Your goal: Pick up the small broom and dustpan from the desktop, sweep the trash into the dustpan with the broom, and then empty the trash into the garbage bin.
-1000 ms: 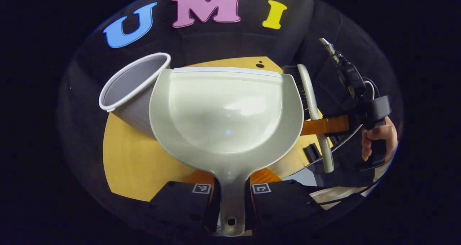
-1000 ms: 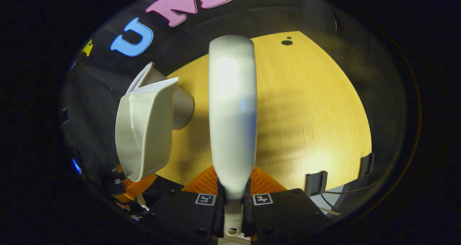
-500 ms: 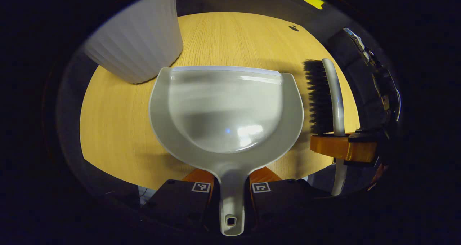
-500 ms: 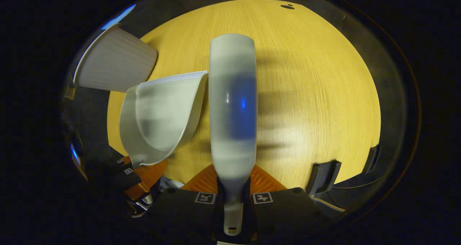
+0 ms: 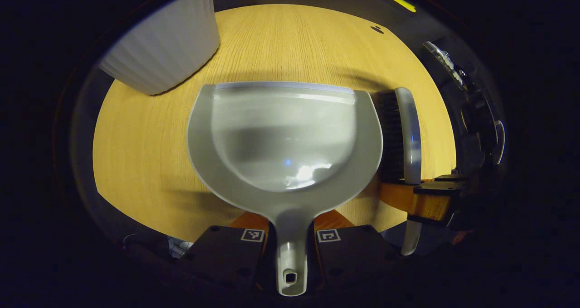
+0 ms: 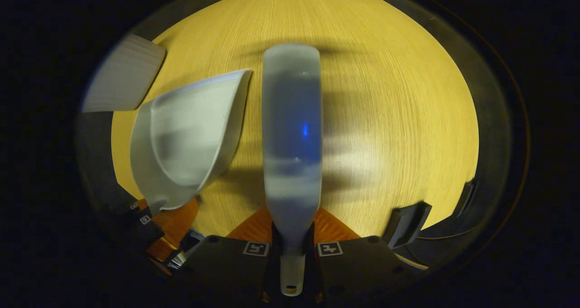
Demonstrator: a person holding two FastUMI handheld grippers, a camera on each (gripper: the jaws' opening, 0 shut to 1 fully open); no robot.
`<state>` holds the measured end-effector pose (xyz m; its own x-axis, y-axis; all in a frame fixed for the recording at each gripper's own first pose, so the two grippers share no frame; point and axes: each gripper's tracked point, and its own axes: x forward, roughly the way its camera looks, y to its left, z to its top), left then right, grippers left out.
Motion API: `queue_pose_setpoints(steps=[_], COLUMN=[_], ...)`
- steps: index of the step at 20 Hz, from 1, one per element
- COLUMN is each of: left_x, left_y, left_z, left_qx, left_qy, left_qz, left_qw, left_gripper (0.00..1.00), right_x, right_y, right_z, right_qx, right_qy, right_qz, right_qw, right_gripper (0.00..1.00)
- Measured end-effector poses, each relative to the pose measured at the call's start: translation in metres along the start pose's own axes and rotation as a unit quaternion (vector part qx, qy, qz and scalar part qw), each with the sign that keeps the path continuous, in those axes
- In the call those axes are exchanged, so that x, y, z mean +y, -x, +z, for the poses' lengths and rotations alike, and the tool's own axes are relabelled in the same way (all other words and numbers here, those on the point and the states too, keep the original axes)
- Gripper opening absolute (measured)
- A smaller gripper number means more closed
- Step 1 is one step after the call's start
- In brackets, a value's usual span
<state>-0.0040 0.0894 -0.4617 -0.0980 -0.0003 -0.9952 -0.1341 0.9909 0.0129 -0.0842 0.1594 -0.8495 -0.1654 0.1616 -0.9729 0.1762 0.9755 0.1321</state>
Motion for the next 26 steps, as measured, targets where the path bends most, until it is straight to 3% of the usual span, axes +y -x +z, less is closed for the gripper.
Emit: queue_pose_setpoints(steps=[13,20,21,22,23,25,26], left_x=[0.0,-0.005,-0.007,-0.01,-0.006,0.0,0.001], left_y=[-0.003,-0.005,-0.004,-0.006,-0.008,-0.004,-0.005], left_z=[-0.003,-0.004,-0.004,-0.004,-0.006,-0.007,-0.006], left_qx=[0.021,0.029,0.032,0.036,0.043,0.05,0.048], left_qy=[-0.011,-0.019,-0.021,-0.023,-0.024,-0.028,-0.024], left_qz=[0.016,0.005,-0.004,-0.008,0.005,0.02,0.026], left_qw=[1.0,0.999,0.999,0.999,0.999,0.998,0.998], left_gripper=[0.29,0.3,0.32,0.44,0.48,0.59,0.59], right_x=[0.002,0.006,0.013,0.018,0.014,0.011,0.009], right_y=[0.002,0.001,-0.001,0.002,0.002,0.004,0.005], right_z=[0.003,-0.001,0.0,0.0,0.0,0.001,0.001], right_qx=[0.005,0.004,0.005,0.006,0.004,0.002,0.002], right_qy=[-0.006,-0.006,-0.007,-0.005,-0.002,0.002,0.001], right_qz=[0.001,0.016,0.028,0.03,0.016,0.006,0.004], right_qw=[1.0,1.0,1.0,1.0,1.0,1.0,1.0], right_gripper=[0.28,0.33,0.43,0.59,0.75,0.76,0.79])
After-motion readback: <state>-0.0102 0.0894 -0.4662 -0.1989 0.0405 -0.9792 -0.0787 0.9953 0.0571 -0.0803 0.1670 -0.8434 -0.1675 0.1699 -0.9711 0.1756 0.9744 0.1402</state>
